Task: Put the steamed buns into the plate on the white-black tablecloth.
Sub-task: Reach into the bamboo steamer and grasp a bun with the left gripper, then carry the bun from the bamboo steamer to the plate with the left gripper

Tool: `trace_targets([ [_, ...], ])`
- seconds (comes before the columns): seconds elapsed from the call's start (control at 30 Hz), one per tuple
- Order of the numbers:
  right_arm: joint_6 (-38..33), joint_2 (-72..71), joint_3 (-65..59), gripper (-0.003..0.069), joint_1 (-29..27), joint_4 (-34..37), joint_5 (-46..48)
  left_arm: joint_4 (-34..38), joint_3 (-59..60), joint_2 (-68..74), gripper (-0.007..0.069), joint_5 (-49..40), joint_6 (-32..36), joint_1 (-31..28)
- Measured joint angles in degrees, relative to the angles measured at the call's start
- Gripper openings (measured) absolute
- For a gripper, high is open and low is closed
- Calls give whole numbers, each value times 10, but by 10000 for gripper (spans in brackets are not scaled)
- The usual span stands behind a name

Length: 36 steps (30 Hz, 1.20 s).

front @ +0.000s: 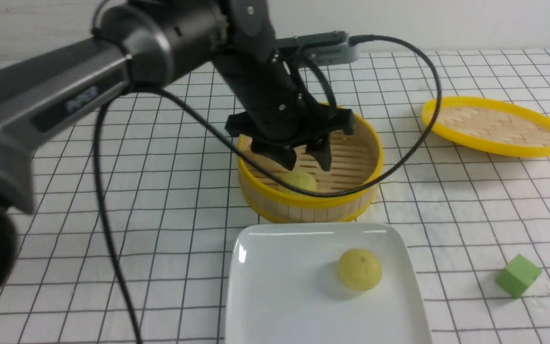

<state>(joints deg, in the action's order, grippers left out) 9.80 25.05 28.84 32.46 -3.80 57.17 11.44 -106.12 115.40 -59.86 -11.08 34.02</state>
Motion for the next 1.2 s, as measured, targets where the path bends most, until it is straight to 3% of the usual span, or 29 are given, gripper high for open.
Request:
trace_targets([
  [0.23, 0, 0, 0, 1, 0, -1, -9, -64, -76, 89, 479, -14, -38, 0],
  [0.47, 2, 0, 0, 3, 0, -2, -11, -86, -77, 134, 436, -7, -41, 0],
  [0.57, 2, 0, 0, 5, 0, -2, -12, -92, -78, 138, 338, 5, -47, 0],
  [0.63, 2, 0, 0, 8, 0, -2, -12, -90, -82, 137, 155, 9, -49, 0],
  [0.67, 2, 0, 0, 8, 0, -2, -12, -90, -83, 137, 141, 9, -49, 0],
  [0.7, 2, 0, 0, 10, 0, -2, -12, -85, -92, 125, 50, -2, -49, 0],
  [0.73, 2, 0, 0, 12, 0, -2, -12, -82, -100, 116, 32, -13, -49, 0],
  [1.0, 2, 0, 0, 20, 0, -2, -12, -138, -193, -46, 22, -102, -47, 0],
  [1.2, 2, -1, 0, 27, 0, -2, -12, -135, -52, -213, 22, -111, -39, 5],
])
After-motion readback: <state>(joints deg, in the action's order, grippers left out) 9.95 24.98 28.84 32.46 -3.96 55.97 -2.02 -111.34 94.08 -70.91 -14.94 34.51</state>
